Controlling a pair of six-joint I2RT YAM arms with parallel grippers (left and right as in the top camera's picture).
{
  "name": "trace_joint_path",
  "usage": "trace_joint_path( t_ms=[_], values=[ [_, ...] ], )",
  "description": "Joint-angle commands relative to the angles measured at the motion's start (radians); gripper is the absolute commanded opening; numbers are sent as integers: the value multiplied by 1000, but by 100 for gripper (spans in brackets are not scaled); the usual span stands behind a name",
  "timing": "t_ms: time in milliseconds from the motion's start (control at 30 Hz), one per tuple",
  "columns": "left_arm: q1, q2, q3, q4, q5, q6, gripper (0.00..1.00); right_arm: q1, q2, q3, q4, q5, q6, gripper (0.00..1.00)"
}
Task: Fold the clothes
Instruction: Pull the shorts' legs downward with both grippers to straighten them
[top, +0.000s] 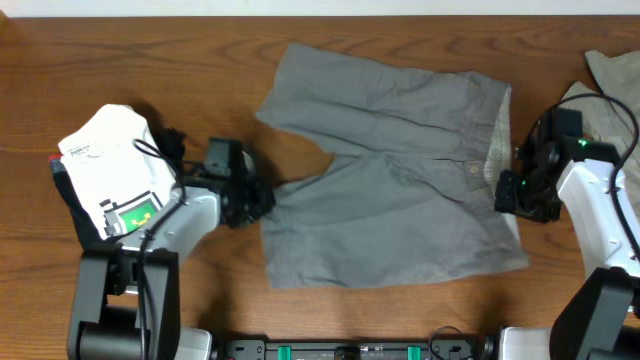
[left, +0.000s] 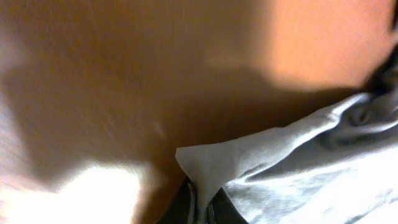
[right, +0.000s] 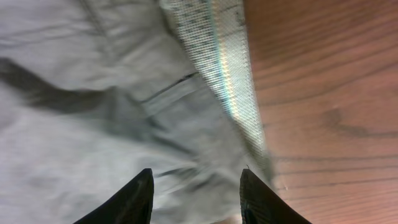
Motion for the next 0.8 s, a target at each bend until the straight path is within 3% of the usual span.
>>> trace_joint_path(
  t_ms=[0, 33, 133, 200, 533, 767],
  values=[
    [36, -11, 80, -11, -40, 90, 12, -8, 5, -28, 10, -13, 41, 44],
    [41, -11, 98, -26, -39, 101, 17, -8, 5, -30, 9, -13, 48, 44],
    [46, -11, 166, -113, -34, 150, 47, -8, 5, -32, -10, -14, 53, 45],
    [45, -12, 207, -200, -34, 184, 53, -8, 5, -32, -26, -14, 53, 45],
    [45, -14, 234, -591, -34, 212, 53, -10, 5, -113, -3, 11, 120, 47],
    [28, -14, 148, -612, -34, 219, 53, -40, 5, -276, 132, 17, 224, 47]
  ],
)
